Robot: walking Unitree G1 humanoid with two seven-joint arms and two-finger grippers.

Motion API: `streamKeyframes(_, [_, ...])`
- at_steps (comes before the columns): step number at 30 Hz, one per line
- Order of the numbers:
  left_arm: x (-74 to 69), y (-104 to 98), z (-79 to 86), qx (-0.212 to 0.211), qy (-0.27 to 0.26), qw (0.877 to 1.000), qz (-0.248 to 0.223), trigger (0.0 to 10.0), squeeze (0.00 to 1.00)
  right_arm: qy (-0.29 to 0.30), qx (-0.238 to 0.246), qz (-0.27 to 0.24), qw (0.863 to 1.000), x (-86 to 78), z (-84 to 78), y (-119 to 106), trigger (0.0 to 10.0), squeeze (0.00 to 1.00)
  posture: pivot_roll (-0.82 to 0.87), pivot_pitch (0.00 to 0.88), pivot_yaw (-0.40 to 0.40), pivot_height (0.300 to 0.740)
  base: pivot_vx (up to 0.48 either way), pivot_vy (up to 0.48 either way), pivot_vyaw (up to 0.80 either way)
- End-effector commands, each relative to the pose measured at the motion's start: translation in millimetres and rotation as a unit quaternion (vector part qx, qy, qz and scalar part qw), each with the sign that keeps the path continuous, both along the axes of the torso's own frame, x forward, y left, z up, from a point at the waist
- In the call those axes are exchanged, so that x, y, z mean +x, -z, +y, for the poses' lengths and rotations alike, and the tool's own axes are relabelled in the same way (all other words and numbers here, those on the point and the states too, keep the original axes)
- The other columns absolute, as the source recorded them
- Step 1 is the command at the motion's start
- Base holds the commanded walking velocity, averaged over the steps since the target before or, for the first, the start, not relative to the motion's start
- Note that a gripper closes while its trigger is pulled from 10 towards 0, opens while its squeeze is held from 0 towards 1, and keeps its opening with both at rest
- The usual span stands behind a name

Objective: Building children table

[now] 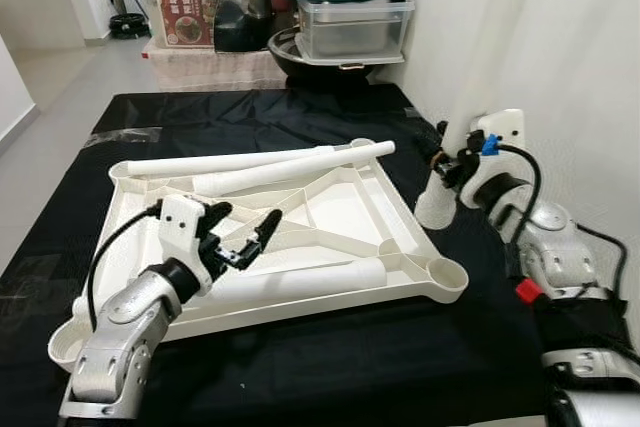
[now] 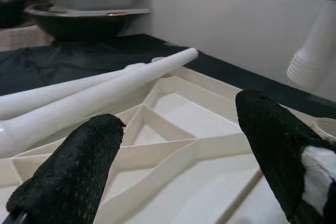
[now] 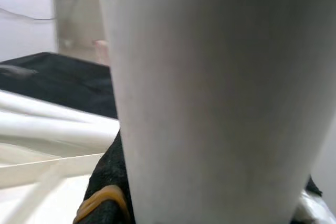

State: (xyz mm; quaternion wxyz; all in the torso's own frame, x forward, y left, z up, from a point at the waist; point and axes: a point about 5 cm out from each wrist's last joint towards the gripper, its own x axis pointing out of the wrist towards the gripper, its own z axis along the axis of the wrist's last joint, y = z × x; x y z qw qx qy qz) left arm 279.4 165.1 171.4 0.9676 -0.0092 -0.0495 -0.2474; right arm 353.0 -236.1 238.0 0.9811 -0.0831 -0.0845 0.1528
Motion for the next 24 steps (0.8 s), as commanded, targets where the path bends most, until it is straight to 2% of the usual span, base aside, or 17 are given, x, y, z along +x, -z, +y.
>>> streamKeyframes(1, [-2.1,0,-1.4,0.005,0.002,1.0,-0.005,10.0,0.0,-0.01,-0.005,0.008,1.0,-6.2,-8.2,3,0.0,0.0,0.01,0.0,-0.068,0.74,0.0,0.0,0.0])
streamKeyframes(11, [-2.4,0,-2.0,0.004,0.002,1.0,-0.004,10.0,0.0,-0.027,-0.026,0.021,0.999,-9.8,-12.1,9,0.0,0.0,0.01,0.0,-0.07,0.74,0.0,0.0,0.0])
streamKeyframes(12, [-2.1,1,-2.0,0.004,0.001,1.0,-0.004,10.0,0.0,-0.056,-0.033,0.03,0.997,-12.4,-9.5,12,0.0,0.0,0.02,0.0,-0.072,0.74,0.0,0.0,0.0])
streamKeyframes(13, [-2.1,1,-2.0,0.004,0.001,1.0,-0.004,10.0,0.0,-0.056,-0.033,0.03,0.997,-12.4,-9.5,12,0.0,0.0,0.02,0.0,-0.072,0.74,0.0,0.0,0.0])
streamKeyframes(15, [-1.8,0,-2.3,0.004,-0.001,1.0,-0.006,10.0,0.0,-0.111,-0.053,0.048,0.991,-16.9,-2.4,23,0.0,0.0,0.02,0.0,-0.07,0.74,0.0,0.0,0.0])
streamKeyframes(20, [-1.6,-2,-2.4,0.005,0.002,1.0,-0.009,10.0,0.0,-0.147,-0.061,0.069,0.985,-17.6,6.1,35,0.0,0.0,0.02,0.0,-0.071,0.74,0.0,0.0,0.0])
streamKeyframes(24, [-1.1,-4,-0.7,0.003,0.0,1.0,-0.011,10.0,0.0,-0.152,-0.062,0.076,0.984,-17.1,6.5,39,0.0,0.0,0.03,0.0,-0.074,0.74,0.0,0.0,0.0])
